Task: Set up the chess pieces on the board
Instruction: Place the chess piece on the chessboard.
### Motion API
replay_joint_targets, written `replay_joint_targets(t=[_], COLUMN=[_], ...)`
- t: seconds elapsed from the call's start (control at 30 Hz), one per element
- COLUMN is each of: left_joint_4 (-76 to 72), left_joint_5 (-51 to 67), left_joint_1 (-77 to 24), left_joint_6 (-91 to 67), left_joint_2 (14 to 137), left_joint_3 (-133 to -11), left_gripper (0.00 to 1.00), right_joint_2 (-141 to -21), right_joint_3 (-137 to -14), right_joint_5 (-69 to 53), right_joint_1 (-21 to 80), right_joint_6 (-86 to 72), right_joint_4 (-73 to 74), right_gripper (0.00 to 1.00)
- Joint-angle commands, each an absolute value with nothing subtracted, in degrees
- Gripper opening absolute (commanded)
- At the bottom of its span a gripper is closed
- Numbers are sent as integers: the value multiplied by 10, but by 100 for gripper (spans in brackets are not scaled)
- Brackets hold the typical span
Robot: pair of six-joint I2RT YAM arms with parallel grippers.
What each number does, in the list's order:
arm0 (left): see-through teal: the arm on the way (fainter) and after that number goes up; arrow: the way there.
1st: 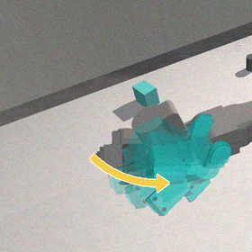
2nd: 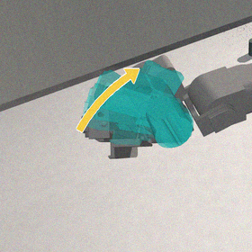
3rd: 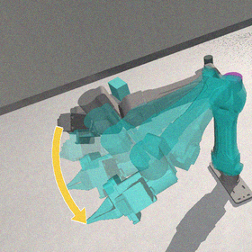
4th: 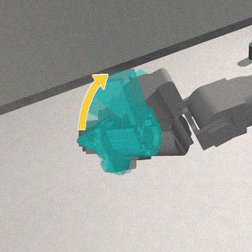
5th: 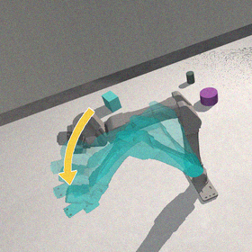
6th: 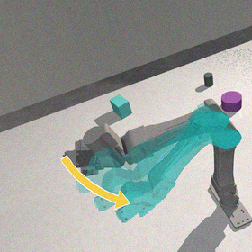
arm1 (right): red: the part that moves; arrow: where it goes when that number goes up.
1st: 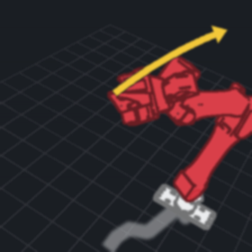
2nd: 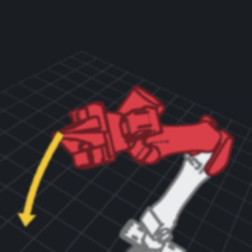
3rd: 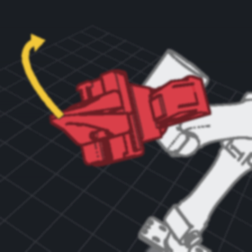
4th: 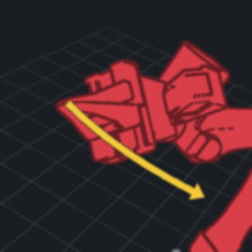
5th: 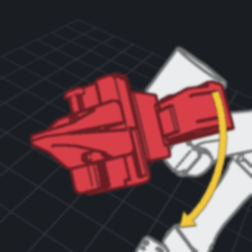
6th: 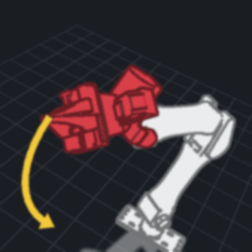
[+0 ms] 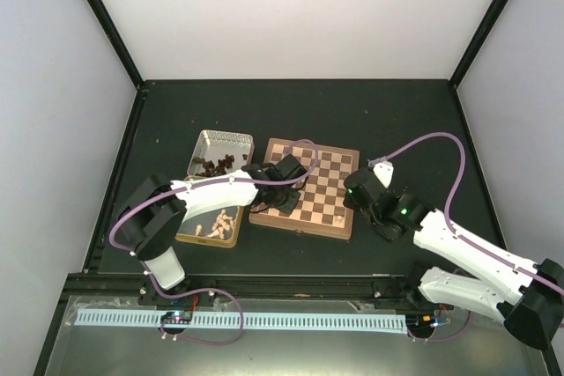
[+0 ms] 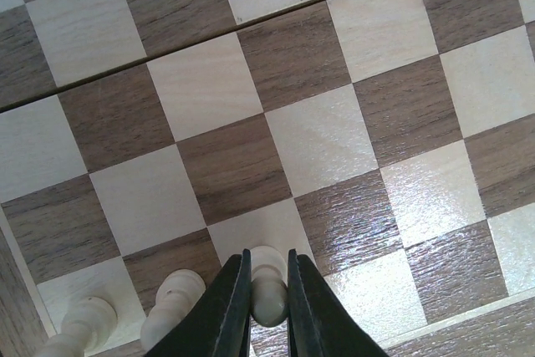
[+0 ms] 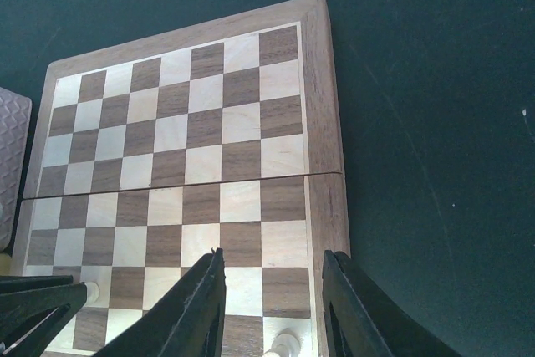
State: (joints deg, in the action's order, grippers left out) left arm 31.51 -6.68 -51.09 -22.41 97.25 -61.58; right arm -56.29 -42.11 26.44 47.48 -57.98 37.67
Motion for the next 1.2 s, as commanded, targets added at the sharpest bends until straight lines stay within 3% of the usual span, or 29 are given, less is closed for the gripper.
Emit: replay_joint_targets(t=[0.0, 0.4, 0.73, 1.17], left_joint_4=[309, 295, 300, 283], left_joint_5=[-70, -69, -64, -93], left_joint_1=[-514, -513, -512, -459], left_joint_6=[-210, -210, -214, -248], left_joint_2=[983, 984, 967, 808], left_joint_3=[-635, -636, -639, -594], left_gripper=[13, 10, 27, 45], right_joint_2=[-562, -558, -556, -549], right_joint_3=[-418, -417, -419, -418], right_joint_5=[280, 276, 272, 269], right_joint_1=[471, 471, 470, 471], right_joint_6=[-582, -584, -584, -583], right_joint_4=[368, 369, 368, 358], right_gripper=[35, 35, 34, 35])
